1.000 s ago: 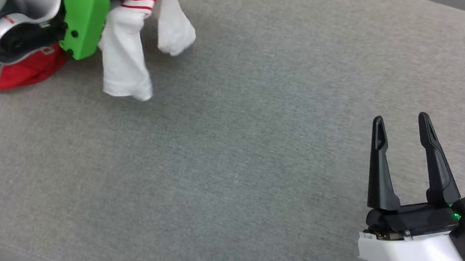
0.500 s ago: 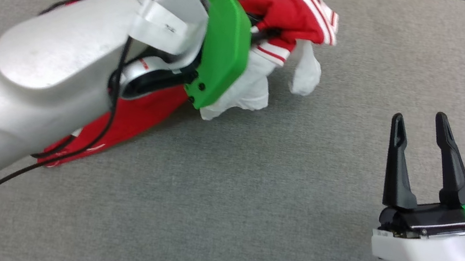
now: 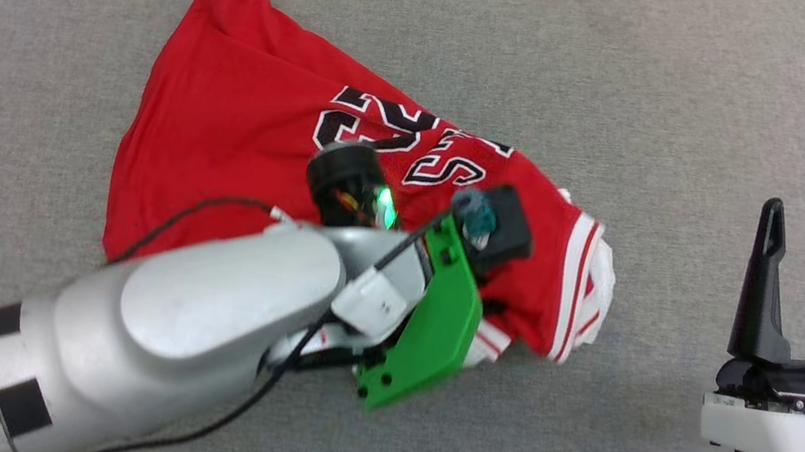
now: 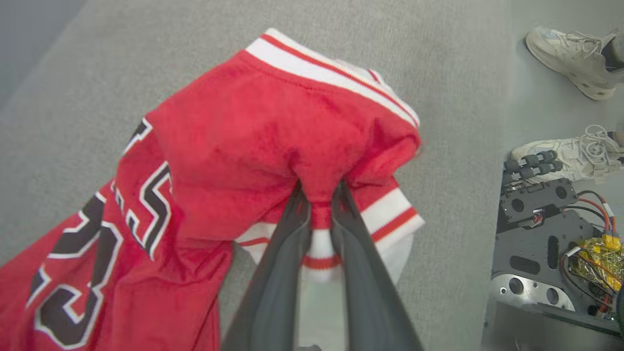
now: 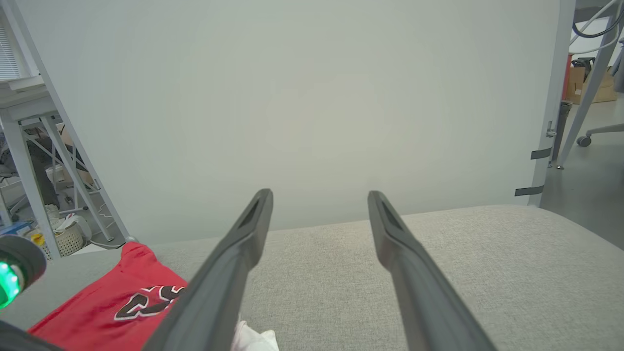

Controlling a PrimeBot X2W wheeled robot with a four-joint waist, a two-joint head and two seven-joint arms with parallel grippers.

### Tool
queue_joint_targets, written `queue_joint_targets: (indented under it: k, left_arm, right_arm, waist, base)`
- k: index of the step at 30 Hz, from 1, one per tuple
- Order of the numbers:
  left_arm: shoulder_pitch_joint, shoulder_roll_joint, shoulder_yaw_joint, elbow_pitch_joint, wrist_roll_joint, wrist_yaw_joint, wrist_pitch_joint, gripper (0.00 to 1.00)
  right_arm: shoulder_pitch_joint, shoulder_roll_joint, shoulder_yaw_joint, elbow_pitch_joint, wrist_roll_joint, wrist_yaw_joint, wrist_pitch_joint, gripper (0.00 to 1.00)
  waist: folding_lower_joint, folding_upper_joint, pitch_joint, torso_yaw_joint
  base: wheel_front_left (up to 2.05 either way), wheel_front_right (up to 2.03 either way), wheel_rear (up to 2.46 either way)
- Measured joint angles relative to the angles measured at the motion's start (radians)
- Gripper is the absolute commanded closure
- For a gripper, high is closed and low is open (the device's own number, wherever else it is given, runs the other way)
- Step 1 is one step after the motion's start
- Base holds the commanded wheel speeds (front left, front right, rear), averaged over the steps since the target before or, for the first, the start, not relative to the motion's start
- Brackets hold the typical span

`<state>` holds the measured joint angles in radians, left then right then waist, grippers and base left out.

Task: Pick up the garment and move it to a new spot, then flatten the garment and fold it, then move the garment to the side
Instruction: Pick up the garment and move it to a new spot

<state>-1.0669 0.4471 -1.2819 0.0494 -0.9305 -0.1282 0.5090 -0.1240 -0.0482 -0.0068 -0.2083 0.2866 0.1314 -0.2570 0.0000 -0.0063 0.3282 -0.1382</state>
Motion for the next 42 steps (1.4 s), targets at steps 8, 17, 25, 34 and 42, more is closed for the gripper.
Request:
queue_joint_targets:
  k: [8,17,25,34,42]
  left_arm:
    - [0.289,0.004,0.0,0.002,0.082,0.0,0.112,1.0]
    - [0.308,-0.02,-0.002,0.091,0.122,-0.001,-0.161,0.0]
    - [0.311,-0.03,0.096,0.068,0.146,0.052,-0.397,0.0]
    - [0.403,0.02,0.252,0.066,0.192,0.27,-0.68,0.0]
    - [0.514,0.053,0.402,0.073,0.239,0.432,-0.764,0.0]
  right_arm:
    - [0.0,0.0,0.002,0.017,-0.009,0.0,0.0,0.0]
    - [0.04,0.0,-0.008,0.049,-0.021,0.0,0.0,0.0]
    - [0.098,0.0,-0.021,0.061,-0.035,0.0,0.0,0.0]
    - [0.129,0.0,-0.04,0.067,-0.056,0.0,0.0,0.0]
    - [0.154,0.0,-0.061,0.067,-0.074,0.0,0.0,0.0]
  waist:
    - [0.0,0.0,0.005,0.037]
    - [0.0,0.0,-0.055,0.069]
    - [0.0,0.0,-0.137,0.111]
    - [0.0,0.0,-0.213,0.173]
    - [0.0,0.0,-0.253,0.221]
  base:
    - [0.0,0.0,0.0]
    - [0.0,0.0,0.0]
    - [0.0,0.0,0.0]
    - [0.0,0.0,0.0]
    - [0.0,0.0,0.0]
